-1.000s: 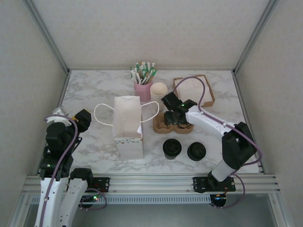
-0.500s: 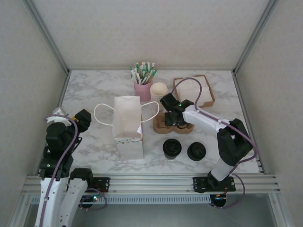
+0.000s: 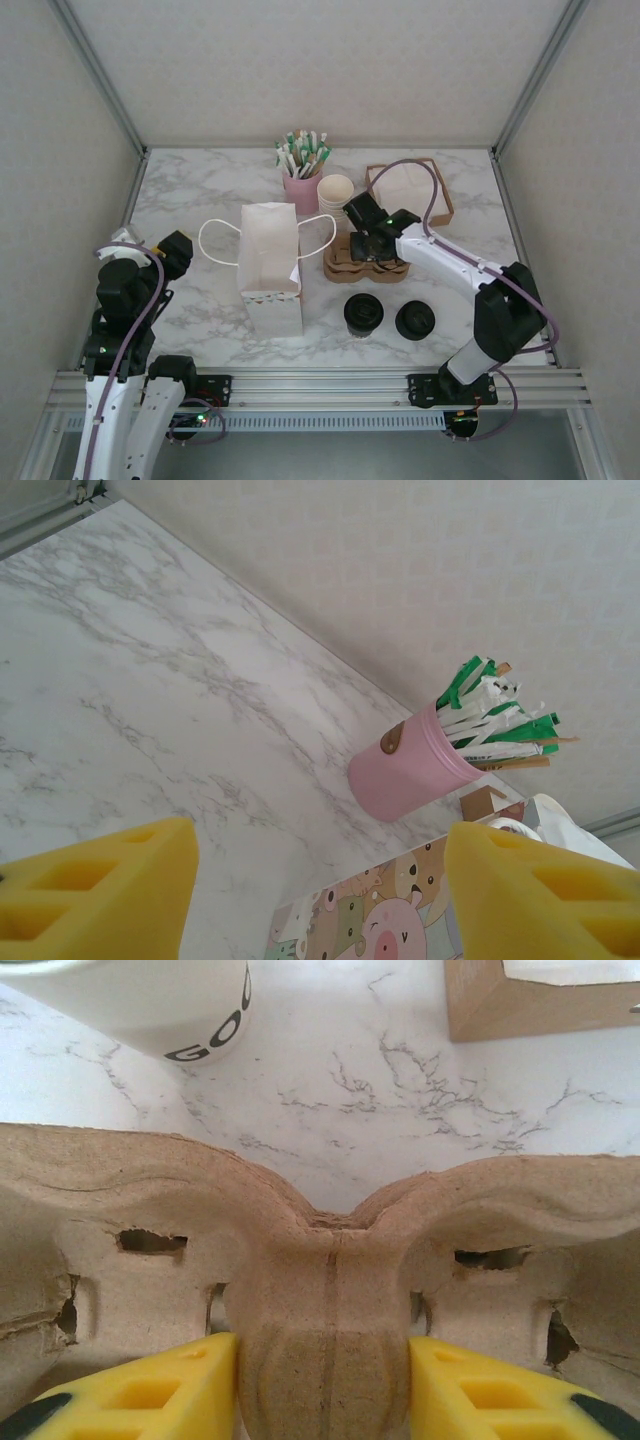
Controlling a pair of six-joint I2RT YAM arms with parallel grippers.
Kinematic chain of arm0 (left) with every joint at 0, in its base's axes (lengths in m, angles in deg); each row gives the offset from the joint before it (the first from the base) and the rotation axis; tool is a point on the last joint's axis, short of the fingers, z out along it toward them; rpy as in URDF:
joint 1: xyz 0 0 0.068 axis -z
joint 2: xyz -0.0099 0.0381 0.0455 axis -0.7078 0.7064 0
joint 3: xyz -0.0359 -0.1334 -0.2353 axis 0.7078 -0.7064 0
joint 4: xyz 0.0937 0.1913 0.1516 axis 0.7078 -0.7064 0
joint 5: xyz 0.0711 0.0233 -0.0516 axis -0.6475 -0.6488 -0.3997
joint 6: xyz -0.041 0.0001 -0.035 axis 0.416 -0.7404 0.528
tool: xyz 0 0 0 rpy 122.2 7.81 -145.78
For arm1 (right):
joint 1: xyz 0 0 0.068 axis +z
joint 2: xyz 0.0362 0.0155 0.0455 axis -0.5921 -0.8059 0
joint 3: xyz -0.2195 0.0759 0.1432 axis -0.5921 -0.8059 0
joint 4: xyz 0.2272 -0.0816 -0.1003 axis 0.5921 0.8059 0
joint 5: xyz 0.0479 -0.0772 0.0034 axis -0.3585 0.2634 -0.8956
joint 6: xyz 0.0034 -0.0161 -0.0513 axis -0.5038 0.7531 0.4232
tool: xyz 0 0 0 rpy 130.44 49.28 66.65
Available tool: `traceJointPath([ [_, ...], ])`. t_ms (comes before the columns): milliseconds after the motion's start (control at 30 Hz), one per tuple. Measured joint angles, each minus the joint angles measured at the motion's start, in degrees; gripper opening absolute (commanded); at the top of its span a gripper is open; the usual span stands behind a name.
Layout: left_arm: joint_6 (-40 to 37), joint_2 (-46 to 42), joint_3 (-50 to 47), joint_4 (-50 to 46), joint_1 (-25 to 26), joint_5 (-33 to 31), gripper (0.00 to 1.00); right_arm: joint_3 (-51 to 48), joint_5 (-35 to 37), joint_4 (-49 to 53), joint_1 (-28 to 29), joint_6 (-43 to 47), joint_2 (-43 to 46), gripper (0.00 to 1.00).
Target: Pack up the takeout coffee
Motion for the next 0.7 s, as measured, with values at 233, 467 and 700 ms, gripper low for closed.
traceJointPath([
  [233,-0.5,-0.1,0.2,-0.6,0.0,-0.7,0.71,-0.1,1.6,-0.3,0.0,0.7,9.3,0.43],
  [467,-0.9,-0.7,9.9,-11.1,0.1,-3.9,0.75,-0.1,5.0,1.1,0.0,3.5,17.0,0.43],
  [700,-1.1,4.7,27.5,-23.0,0.1,5.9,0.79,2.1,7.7,4.4,0.0,5.9,20.1,0.43],
])
